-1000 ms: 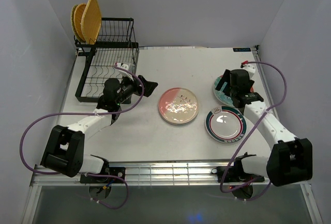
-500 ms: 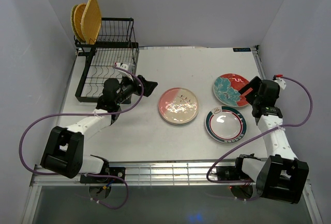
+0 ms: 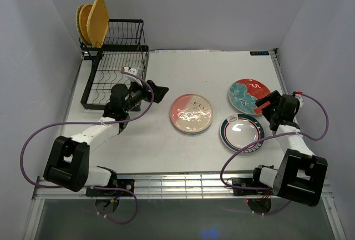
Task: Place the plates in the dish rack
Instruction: Pick up the plate from the corner of the board.
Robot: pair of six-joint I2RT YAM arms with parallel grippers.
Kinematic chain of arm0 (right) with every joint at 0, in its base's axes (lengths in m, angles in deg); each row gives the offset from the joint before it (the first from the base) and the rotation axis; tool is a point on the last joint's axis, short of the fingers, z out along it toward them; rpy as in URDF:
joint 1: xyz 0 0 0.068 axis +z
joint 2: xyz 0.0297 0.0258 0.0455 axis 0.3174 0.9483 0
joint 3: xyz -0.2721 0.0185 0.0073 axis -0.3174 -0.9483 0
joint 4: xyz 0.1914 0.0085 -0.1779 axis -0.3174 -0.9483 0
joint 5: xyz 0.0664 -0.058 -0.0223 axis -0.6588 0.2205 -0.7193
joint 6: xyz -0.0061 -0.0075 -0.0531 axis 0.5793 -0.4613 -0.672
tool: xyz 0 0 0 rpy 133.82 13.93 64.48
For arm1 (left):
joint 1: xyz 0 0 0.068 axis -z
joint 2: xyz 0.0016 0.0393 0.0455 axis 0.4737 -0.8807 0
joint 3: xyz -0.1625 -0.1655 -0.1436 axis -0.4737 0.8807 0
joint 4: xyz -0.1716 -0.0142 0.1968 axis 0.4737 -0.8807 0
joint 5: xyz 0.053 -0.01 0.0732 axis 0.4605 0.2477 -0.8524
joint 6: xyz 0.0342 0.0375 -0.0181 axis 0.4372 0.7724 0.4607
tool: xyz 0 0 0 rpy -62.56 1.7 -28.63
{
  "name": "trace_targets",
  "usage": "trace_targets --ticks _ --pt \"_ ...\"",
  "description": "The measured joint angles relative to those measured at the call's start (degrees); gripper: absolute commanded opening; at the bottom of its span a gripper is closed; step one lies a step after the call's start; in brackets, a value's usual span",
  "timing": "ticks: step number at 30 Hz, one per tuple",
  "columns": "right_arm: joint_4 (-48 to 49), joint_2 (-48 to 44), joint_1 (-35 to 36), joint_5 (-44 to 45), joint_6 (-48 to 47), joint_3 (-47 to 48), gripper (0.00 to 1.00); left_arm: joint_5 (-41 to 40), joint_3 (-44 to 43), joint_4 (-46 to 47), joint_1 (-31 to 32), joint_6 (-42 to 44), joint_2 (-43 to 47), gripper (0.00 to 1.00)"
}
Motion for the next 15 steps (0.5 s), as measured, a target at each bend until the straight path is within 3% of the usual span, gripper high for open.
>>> trace_targets --ticks 15 --pt "7.3 10.5 -0.8 -1.4 6.6 -1.3 0.89 0.0 0.0 -0.2 0.0 0.0 0.0 0.98"
